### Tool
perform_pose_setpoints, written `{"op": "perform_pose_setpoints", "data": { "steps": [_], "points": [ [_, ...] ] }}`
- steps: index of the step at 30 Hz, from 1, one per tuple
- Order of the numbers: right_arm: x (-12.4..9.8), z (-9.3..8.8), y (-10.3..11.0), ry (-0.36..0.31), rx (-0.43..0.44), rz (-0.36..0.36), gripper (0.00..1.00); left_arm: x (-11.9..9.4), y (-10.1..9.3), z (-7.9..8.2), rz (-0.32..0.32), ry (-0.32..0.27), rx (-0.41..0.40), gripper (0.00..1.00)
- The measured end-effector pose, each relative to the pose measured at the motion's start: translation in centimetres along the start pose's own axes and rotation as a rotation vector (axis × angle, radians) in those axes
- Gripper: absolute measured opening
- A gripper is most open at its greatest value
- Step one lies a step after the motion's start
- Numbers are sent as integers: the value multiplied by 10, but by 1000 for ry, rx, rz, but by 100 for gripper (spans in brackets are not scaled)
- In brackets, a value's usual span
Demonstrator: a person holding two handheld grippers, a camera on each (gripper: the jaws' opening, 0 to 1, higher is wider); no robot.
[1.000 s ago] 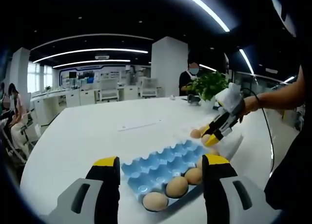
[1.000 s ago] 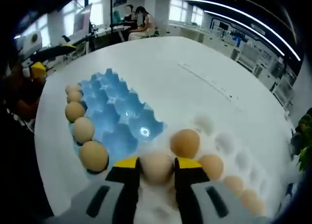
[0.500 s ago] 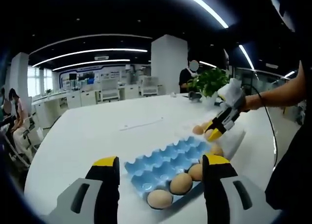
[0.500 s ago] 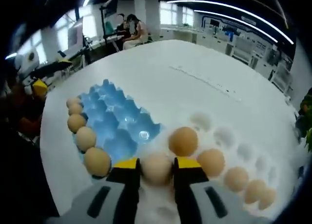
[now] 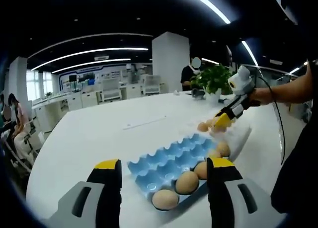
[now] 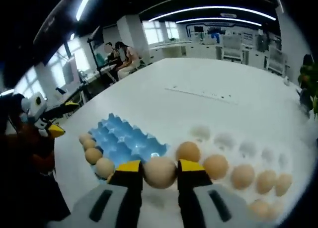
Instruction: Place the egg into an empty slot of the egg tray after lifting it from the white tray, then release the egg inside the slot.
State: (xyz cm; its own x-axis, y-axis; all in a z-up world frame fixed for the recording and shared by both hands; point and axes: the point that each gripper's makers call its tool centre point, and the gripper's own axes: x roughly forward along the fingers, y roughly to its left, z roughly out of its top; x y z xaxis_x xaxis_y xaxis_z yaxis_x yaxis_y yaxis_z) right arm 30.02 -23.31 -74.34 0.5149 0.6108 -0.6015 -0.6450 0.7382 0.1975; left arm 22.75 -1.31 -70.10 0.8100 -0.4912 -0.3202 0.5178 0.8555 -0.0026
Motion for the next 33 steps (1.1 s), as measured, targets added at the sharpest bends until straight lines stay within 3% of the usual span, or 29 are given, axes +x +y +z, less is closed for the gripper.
{"op": "perform_pose_setpoints", "data": {
  "steps": [10, 15, 27, 33],
  "points": [
    [11, 12, 23, -5, -32, 53, 26, 0, 1, -1, 0, -4, 0, 69],
    [28, 20, 42, -9, -42, 104, 26, 1, 2, -2, 4, -1, 4, 69],
    [75, 42, 109, -25, -109, 266, 26, 2, 3, -4, 3, 6, 6, 68],
    [95, 46, 135, -15, -136, 308, 26, 1, 4, -6, 6, 9, 4, 69]
  ]
}}
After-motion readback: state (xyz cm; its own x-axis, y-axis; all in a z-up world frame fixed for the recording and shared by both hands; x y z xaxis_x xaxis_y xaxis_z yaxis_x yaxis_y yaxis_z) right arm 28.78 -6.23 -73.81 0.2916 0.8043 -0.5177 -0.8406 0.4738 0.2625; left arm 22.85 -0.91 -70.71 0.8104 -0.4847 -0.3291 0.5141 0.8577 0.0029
